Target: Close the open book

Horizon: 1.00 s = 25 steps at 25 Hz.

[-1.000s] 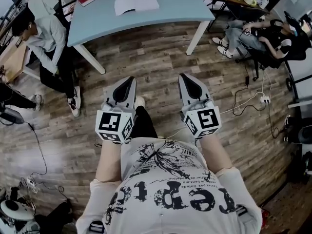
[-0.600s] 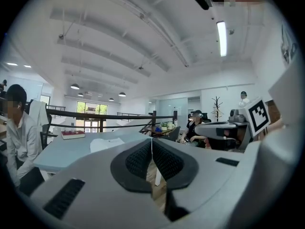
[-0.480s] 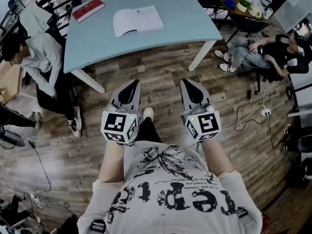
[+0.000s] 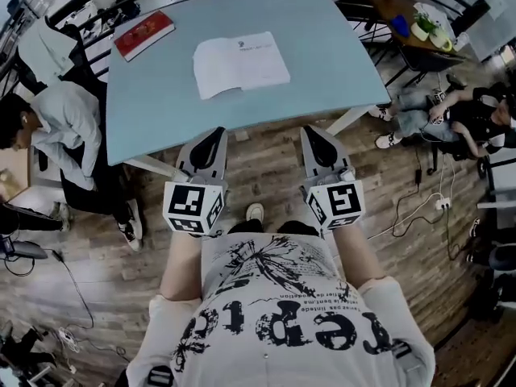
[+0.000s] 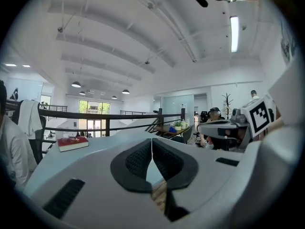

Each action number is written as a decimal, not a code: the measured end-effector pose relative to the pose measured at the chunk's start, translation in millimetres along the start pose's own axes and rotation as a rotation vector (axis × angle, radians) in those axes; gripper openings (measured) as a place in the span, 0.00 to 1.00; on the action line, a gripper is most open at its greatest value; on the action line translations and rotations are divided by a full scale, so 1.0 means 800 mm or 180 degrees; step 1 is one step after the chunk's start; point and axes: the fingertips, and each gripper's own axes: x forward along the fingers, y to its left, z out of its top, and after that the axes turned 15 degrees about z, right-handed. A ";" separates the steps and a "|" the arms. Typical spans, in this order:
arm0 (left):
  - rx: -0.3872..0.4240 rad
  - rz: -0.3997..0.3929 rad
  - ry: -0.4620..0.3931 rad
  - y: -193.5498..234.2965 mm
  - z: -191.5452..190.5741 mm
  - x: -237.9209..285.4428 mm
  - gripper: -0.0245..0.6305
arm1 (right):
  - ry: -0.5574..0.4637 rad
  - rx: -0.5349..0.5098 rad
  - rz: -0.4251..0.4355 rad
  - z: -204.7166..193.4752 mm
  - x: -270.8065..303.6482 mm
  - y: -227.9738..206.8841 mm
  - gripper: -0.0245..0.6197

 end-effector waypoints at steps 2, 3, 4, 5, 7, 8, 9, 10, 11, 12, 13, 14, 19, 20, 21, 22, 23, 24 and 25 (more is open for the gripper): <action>-0.0038 0.0012 0.0047 0.012 -0.001 0.022 0.07 | -0.0045 -0.0002 0.0025 0.004 0.024 -0.012 0.05; -0.0066 0.0017 0.0066 0.017 -0.003 0.031 0.07 | -0.0074 -0.0015 0.0048 0.006 0.036 -0.018 0.05; -0.0091 0.0027 0.0084 0.021 -0.005 0.042 0.07 | -0.0091 -0.0025 0.0077 0.007 0.047 -0.025 0.05; -0.0107 0.0047 0.0104 0.024 -0.007 0.053 0.07 | -0.0092 -0.0026 0.0109 0.006 0.060 -0.033 0.05; -0.0116 0.0113 0.0154 0.030 -0.014 0.078 0.07 | -0.0068 -0.0010 0.0189 0.001 0.087 -0.052 0.05; -0.0114 0.0153 0.0179 0.032 -0.017 0.091 0.07 | -0.0054 -0.0002 0.0238 -0.002 0.101 -0.063 0.05; -0.0109 0.0192 0.0200 0.034 -0.021 0.105 0.07 | -0.0041 0.0005 0.0287 -0.006 0.114 -0.074 0.05; -0.0103 0.0230 0.0216 0.036 -0.024 0.119 0.07 | -0.0028 0.0013 0.0336 -0.010 0.128 -0.085 0.05; -0.0097 0.0263 0.0225 0.038 -0.026 0.134 0.07 | -0.0016 0.0014 0.0388 -0.014 0.142 -0.096 0.05; -0.0096 0.0290 0.0228 0.039 -0.028 0.149 0.07 | -0.0001 0.0011 0.0444 -0.018 0.156 -0.107 0.05; -0.0106 0.0317 0.0225 0.041 -0.030 0.163 0.07 | 0.0016 0.0010 0.0503 -0.022 0.170 -0.117 0.05; -0.0131 0.0352 0.0215 0.043 -0.032 0.178 0.07 | 0.0033 0.0012 0.0566 -0.026 0.184 -0.128 0.05; -0.0557 0.0667 0.0220 0.057 -0.055 0.234 0.07 | 0.0105 0.0083 0.0962 -0.046 0.248 -0.172 0.05; -0.0627 0.0715 0.0254 0.058 -0.063 0.246 0.07 | 0.0109 0.0102 0.1021 -0.050 0.258 -0.181 0.05; -0.0679 0.0771 0.0292 0.059 -0.070 0.256 0.07 | 0.0119 0.0127 0.1082 -0.056 0.268 -0.190 0.05; -0.0722 0.0836 0.0341 0.059 -0.079 0.266 0.07 | 0.0138 0.0159 0.1144 -0.062 0.278 -0.199 0.05; -0.0768 0.0906 0.0403 0.060 -0.090 0.274 0.07 | 0.0166 0.0192 0.1202 -0.069 0.288 -0.206 0.05; -0.0836 0.0984 0.0482 0.062 -0.103 0.282 0.07 | 0.0197 0.0222 0.1254 -0.077 0.298 -0.213 0.05; -0.0948 0.1068 0.0574 0.065 -0.119 0.289 0.07 | 0.0233 0.0248 0.1307 -0.084 0.307 -0.217 0.05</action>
